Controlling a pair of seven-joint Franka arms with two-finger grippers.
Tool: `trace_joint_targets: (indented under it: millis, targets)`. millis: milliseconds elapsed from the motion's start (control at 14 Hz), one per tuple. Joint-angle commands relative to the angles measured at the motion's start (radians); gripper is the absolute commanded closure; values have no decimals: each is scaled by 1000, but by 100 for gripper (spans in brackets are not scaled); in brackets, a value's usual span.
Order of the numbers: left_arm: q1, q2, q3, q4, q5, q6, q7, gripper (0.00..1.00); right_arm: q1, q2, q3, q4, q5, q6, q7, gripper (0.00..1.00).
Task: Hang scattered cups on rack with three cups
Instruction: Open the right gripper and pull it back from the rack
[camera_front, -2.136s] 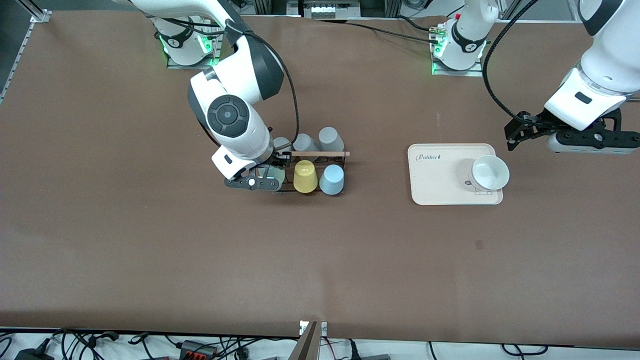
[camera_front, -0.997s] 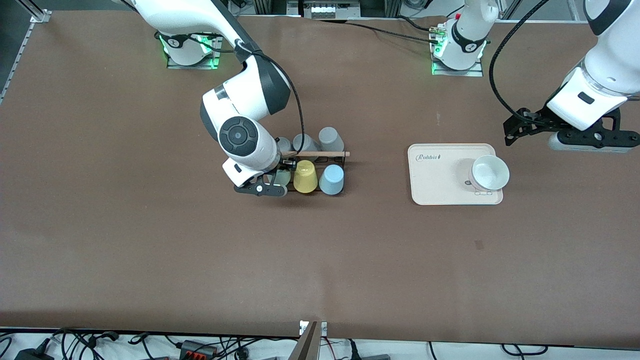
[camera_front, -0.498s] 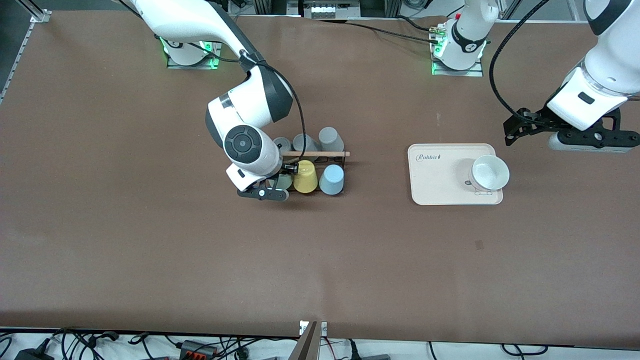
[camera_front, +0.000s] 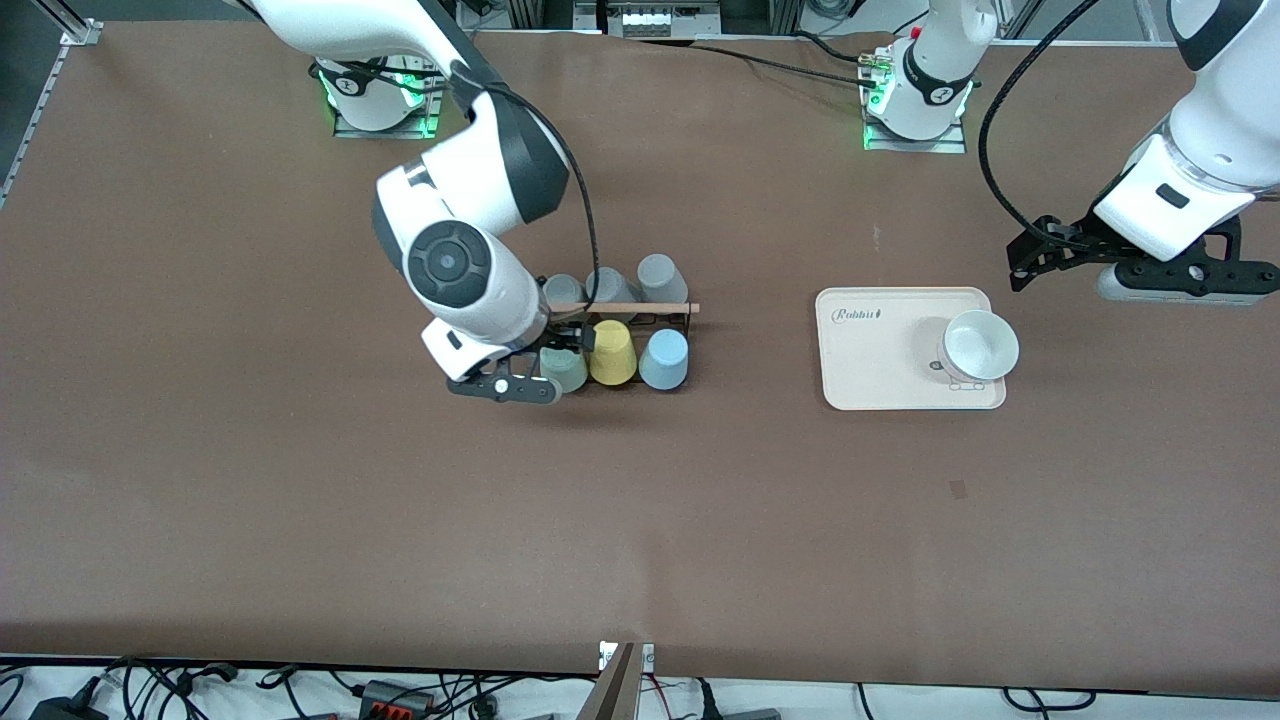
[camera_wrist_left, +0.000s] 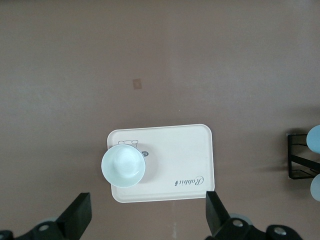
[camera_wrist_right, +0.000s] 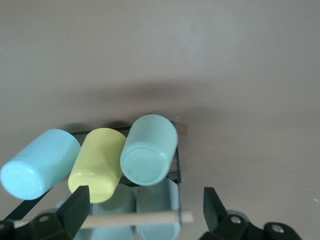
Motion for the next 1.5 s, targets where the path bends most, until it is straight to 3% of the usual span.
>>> trace_joint_targets:
  millis: [0,142,427,783,997,1210,1282,1424]
  targets:
    - [4,4,-2,24,-18,-23,-3,0,-34,-35,-49,46,-14,-64,-107,0]
    - [4,4,-2,24,-18,-23,-3,0,-38,-74,-115,46,-68,-65,-212,0]
    - [3,4,-2,24,-18,-23,-3,0,-129,-135,-212,46,-71,-136,-396,0]
    - [3,4,-2,24,-18,-23,-3,0,-277,-184,-221,46,-62,-151,-522,0]
    - [3,4,-2,24,-18,-23,-3,0,-387,-247,-186,-6,-54,-137,-608,0]
    - [3,4,-2,24,-18,-23,-3,0,-586,-354,-6,-132,-71,-98,-645,0]
    - [3,4,-2,24,-18,-23,-3,0,-613,-364,28,-134,-77,-96,-645,0]
    - [3,4,-2,24,-18,-22,-3,0,-604,-373,32,-131,-141,-94,-651,0]
